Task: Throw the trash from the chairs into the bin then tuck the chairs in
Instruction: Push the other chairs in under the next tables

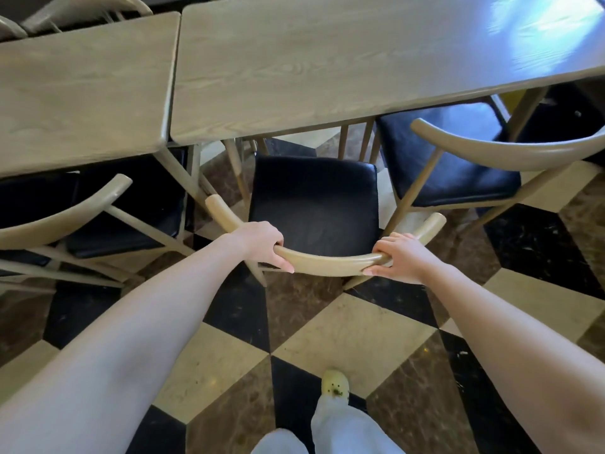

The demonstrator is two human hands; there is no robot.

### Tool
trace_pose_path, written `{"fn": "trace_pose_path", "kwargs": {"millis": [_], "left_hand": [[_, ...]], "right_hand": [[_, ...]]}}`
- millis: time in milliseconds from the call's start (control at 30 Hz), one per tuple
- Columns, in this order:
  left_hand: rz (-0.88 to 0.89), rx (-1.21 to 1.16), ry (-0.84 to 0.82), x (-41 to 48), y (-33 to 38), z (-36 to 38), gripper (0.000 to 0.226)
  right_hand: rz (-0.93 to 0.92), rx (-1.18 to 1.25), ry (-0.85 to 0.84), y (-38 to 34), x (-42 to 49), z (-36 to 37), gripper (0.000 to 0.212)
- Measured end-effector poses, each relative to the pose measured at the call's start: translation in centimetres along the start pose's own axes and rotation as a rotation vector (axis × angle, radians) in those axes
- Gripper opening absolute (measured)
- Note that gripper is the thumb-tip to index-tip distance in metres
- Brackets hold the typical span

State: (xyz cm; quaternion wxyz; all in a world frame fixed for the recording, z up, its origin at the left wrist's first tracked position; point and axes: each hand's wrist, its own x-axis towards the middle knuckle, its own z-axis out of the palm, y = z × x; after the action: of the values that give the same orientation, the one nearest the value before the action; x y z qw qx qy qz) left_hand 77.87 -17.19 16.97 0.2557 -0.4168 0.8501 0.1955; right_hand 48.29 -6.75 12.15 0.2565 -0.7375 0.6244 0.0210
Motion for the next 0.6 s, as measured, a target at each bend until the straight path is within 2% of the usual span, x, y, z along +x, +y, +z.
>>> {"fn": "trace_pose_path", "kwargs": {"millis": [200,600], "left_hand": [[-0.040,-0.053,-0.004,2.6,-1.7,-1.4,0.060],[-0.032,-0.106,-0.045,6.8,-7.0,-4.1,0.062]], "right_hand": [[-0.013,-0.050,0.047,1.3,4.0,-1.4,0.049],[-0.023,-0.146,0.031,0.5,11.1,-4.1,0.049]]}}
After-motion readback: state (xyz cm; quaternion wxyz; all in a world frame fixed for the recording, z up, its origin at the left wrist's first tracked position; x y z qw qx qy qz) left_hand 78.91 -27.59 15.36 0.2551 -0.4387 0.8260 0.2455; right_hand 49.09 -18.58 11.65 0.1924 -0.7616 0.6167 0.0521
